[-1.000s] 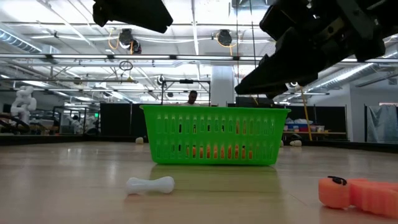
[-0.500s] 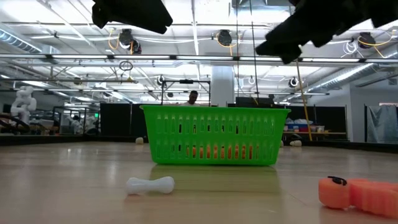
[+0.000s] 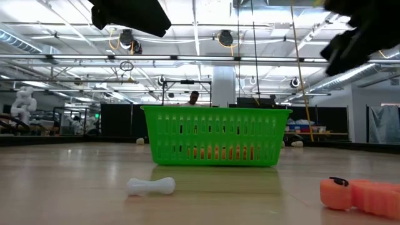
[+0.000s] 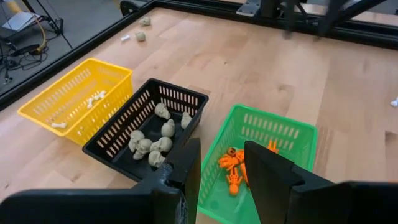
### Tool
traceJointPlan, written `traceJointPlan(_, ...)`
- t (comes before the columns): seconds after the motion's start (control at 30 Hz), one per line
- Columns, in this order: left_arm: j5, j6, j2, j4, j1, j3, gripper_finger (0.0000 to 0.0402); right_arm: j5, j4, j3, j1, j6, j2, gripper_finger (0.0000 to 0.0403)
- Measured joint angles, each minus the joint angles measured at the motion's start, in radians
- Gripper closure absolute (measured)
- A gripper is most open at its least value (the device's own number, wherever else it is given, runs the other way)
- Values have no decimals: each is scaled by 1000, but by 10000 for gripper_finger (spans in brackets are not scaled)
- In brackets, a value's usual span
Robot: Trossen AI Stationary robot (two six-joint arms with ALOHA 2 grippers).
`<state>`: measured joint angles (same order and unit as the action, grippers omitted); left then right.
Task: Sort Halloween decoration
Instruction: Put the white bone toy into the yellow basket
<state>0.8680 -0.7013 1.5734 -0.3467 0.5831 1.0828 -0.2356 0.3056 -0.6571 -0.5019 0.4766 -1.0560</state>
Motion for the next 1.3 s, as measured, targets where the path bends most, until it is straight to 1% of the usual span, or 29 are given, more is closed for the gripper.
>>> traceJointPlan(0.07, 0, 0, 0, -5, 0, 0, 279, -5, -2, 0, -66, 55, -7, 248)
traceJointPlan(0.27, 0, 0, 0, -7, 0, 0, 279, -75, 1, 0, -264, 275, -43, 248)
traceJointPlan(0.43, 1, 1, 0, -7, 0, 0, 279, -79, -1, -1, -374, 439, -105, 259)
traceJointPlan(0.57, 14, 2, 1, -7, 0, 0, 279, -72, 33, -49, -415, 489, -188, 266)
traceJointPlan(0.67, 16, 2, 1, -7, 0, 0, 279, -47, 95, -129, -429, 492, -257, 268)
traceJointPlan(0.83, 24, 2, 12, -6, -1, 0, 279, -60, 214, -271, -484, 485, -401, 269)
traceJointPlan(0.97, 38, 2, 24, 0, -6, 1, 279, -51, 287, -357, -529, 536, -527, 269)
traceJointPlan(1.13, 40, 2, 40, 1, -12, 1, 279, -51, 335, -439, -560, 607, -653, 269)
traceJointPlan(1.3, 39, 1, 43, 25, -12, 1, 279, -48, 335, -493, -576, 614, -724, 269)
